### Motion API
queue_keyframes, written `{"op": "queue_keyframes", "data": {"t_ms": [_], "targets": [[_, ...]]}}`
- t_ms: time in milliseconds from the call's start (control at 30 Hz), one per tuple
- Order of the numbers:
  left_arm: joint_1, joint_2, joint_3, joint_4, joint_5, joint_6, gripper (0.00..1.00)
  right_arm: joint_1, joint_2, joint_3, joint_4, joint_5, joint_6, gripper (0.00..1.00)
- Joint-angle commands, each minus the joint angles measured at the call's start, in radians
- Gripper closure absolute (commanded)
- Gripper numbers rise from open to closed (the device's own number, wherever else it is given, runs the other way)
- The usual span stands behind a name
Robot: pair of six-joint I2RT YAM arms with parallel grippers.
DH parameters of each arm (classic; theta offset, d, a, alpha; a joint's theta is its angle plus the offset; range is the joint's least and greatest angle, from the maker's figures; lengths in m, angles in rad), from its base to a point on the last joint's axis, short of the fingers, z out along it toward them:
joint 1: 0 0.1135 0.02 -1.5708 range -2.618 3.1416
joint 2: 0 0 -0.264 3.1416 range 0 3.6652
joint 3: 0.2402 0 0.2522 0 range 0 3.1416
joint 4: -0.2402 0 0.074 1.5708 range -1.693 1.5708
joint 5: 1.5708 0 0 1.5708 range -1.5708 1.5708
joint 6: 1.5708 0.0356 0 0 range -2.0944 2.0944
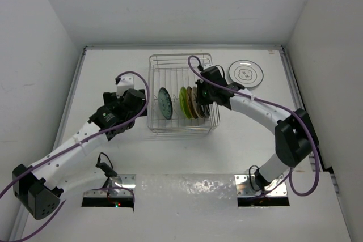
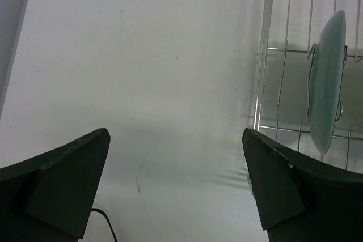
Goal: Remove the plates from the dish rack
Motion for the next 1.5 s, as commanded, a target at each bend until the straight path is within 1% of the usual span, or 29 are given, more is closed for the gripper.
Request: {"op": "queue_keyframes", "data": {"t_ms": [0, 33, 100, 200, 300, 433, 533, 567, 667, 700, 767, 833, 867, 900, 1000, 1067, 1167, 1200, 1300, 1367, 1400, 1433, 1467], "targets": [[0.011, -0.009, -0.005, 0.039, 0.014, 0.014, 0.0, 0.004, -0.072, 0.004, 0.083, 0.058, 0.06, 0.93], [0.011, -0.011, -0.007, 0.039, 0.014, 0.014, 0.0, 0.004, -0.085, 0.003, 0.089, 0.085, 0.07, 0.97], [0.013, -0.014, -0.007, 0.039, 0.014, 0.015, 0.0, 0.004, -0.124, 0.001, 0.104, 0.106, 0.092, 1.0], [0.011, -0.02, -0.007, 0.039, 0.012, 0.015, 0.0, 0.004, -0.177, 0.016, 0.109, 0.129, 0.107, 1.0], [0.013, -0.023, -0.007, 0.038, 0.01, 0.015, 0.0, 0.004, -0.231, 0.072, 0.057, 0.158, 0.086, 1.0], [0.011, -0.031, -0.007, 0.036, 0.001, 0.012, 0.0, 0.002, -0.314, 0.148, -0.027, 0.196, 0.035, 1.0], [0.013, -0.04, -0.007, 0.035, -0.003, 0.011, 0.0, 0.002, -0.371, 0.179, -0.118, 0.277, -0.018, 1.0], [0.014, -0.04, -0.008, 0.035, 0.0, 0.011, 0.0, 0.001, -0.376, 0.188, -0.139, 0.334, -0.055, 1.0], [0.013, -0.046, -0.011, 0.035, 0.003, 0.011, 0.0, -0.05, -0.35, 0.227, -0.261, 0.34, -0.113, 1.0], [0.014, -0.05, -0.016, 0.035, 0.001, 0.009, 0.0, -0.091, -0.34, 0.224, -0.284, 0.318, -0.126, 1.0], [0.014, -0.055, -0.017, 0.036, 0.006, 0.012, 0.0, -0.13, -0.317, 0.196, -0.327, 0.316, -0.153, 1.0], [0.014, -0.057, -0.016, 0.038, 0.006, 0.014, 0.0, -0.194, -0.314, 0.11, -0.322, 0.31, -0.163, 1.0], [0.014, -0.057, -0.017, 0.039, 0.009, 0.014, 0.0, -0.24, -0.313, 0.075, -0.313, 0.307, -0.163, 1.0], [0.014, -0.057, -0.017, 0.041, 0.013, 0.015, 0.0, -0.266, -0.313, 0.006, -0.29, 0.287, -0.157, 1.0], [0.014, -0.057, -0.023, 0.049, 0.033, 0.023, 0.0, -0.344, -0.302, -0.107, -0.226, 0.242, -0.147, 1.0], [0.014, -0.055, -0.027, 0.05, 0.041, 0.024, 0.0, -0.363, -0.268, -0.141, -0.207, 0.25, -0.152, 1.0], [0.014, -0.057, -0.027, 0.05, 0.043, 0.026, 0.0, -0.369, -0.207, -0.149, -0.219, 0.317, -0.16, 1.0], [0.014, -0.058, -0.027, 0.052, 0.046, 0.027, 0.0, -0.371, -0.196, -0.155, -0.207, 0.316, -0.157, 0.98], [0.014, -0.057, -0.028, 0.056, 0.055, 0.032, 0.0, -0.371, -0.161, -0.178, -0.174, 0.258, -0.147, 0.82], [0.014, -0.055, -0.03, 0.058, 0.061, 0.035, 0.0, -0.371, -0.152, -0.174, -0.164, 0.212, -0.146, 0.75], [0.014, -0.054, -0.03, 0.059, 0.063, 0.035, 0.0, -0.372, -0.152, -0.169, -0.164, 0.205, -0.138, 0.68], [0.014, -0.054, -0.03, 0.059, 0.063, 0.035, 0.0, -0.372, -0.156, -0.163, -0.164, 0.187, -0.137, 0.59], [0.014, -0.054, -0.031, 0.058, 0.063, 0.035, 0.0, -0.372, -0.165, -0.146, -0.172, 0.178, -0.131, 0.53]]}}
